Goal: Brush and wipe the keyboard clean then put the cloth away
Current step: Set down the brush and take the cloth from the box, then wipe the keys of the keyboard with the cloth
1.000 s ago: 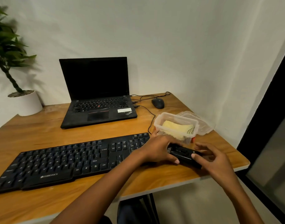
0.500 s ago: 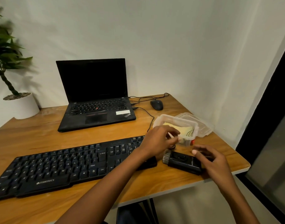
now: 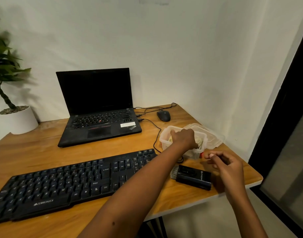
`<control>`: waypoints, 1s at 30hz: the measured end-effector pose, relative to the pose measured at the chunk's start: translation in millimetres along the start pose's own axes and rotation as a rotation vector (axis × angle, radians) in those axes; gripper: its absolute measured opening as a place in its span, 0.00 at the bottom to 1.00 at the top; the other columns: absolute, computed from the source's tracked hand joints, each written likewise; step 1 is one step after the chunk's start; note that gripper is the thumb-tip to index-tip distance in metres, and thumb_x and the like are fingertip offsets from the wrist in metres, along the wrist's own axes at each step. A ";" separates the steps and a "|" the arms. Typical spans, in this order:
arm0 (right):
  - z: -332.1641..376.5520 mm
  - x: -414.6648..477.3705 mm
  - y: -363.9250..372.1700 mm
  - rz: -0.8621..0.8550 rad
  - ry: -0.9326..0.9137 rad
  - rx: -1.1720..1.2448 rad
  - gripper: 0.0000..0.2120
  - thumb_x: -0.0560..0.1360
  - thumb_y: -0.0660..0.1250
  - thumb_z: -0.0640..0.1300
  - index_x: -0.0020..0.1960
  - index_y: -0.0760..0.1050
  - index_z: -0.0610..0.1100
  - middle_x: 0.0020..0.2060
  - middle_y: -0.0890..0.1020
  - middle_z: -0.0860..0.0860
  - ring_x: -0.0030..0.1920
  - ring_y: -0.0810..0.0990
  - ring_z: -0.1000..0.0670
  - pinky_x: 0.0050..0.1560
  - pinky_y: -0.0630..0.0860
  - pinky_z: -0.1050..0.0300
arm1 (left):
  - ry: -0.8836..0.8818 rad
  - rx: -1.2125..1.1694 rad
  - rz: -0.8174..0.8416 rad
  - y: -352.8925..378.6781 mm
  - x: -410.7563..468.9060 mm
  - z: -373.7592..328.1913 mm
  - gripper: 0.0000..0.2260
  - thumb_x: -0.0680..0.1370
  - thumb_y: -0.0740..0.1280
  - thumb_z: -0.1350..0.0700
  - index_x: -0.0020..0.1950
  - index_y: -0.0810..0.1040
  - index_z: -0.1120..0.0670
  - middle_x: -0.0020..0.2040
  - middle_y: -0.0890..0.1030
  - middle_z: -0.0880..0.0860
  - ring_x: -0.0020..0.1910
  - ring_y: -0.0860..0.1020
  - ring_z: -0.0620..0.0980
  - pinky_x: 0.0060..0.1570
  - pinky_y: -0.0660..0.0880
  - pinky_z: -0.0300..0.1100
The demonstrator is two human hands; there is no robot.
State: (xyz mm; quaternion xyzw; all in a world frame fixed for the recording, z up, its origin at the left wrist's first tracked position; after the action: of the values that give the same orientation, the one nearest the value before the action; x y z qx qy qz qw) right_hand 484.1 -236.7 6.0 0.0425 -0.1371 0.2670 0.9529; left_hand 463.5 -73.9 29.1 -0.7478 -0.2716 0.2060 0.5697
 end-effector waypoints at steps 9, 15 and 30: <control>8.4 0.0 -3.1 -0.060 0.023 0.090 0.07 0.74 0.65 0.33 0.41 0.78 0.42 0.38 0.83 0.45 0.37 0.80 0.51 0.38 0.77 0.69 | -0.051 -0.463 -0.112 -43.2 -7.5 27.1 0.09 0.76 0.64 0.55 0.49 0.79 0.59 0.49 0.81 0.59 0.49 0.79 0.57 0.48 0.72 0.46; 55.6 3.5 13.8 -0.059 -0.069 0.111 0.05 0.74 0.64 0.33 0.44 0.78 0.39 0.40 0.82 0.46 0.36 0.81 0.57 0.38 0.78 0.66 | 0.013 -0.954 -0.265 -127.0 -47.4 59.2 0.08 0.77 0.64 0.59 0.37 0.75 0.54 0.37 0.76 0.52 0.38 0.73 0.48 0.41 0.72 0.41; 80.7 -74.7 213.9 0.547 0.182 0.362 0.36 0.65 0.72 0.61 0.70 0.64 0.57 0.63 0.75 0.55 0.60 0.76 0.54 0.60 0.75 0.51 | -0.083 -0.820 -0.535 -147.4 -161.0 155.8 0.07 0.79 0.60 0.60 0.41 0.73 0.57 0.34 0.74 0.50 0.31 0.72 0.42 0.27 0.71 0.31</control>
State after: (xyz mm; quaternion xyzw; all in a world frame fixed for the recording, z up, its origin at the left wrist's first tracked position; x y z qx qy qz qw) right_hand 292.2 -103.7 63.7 0.1488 -0.0082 0.5356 0.8312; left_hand 218.5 -31.8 129.5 -0.8057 -0.5353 -0.0416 0.2501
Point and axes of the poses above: each hand's wrist, its own x-axis towards the middle knuckle, its own y-axis out of the palm, z = x × y, the point moved 8 cm from there along x, towards the middle knuckle
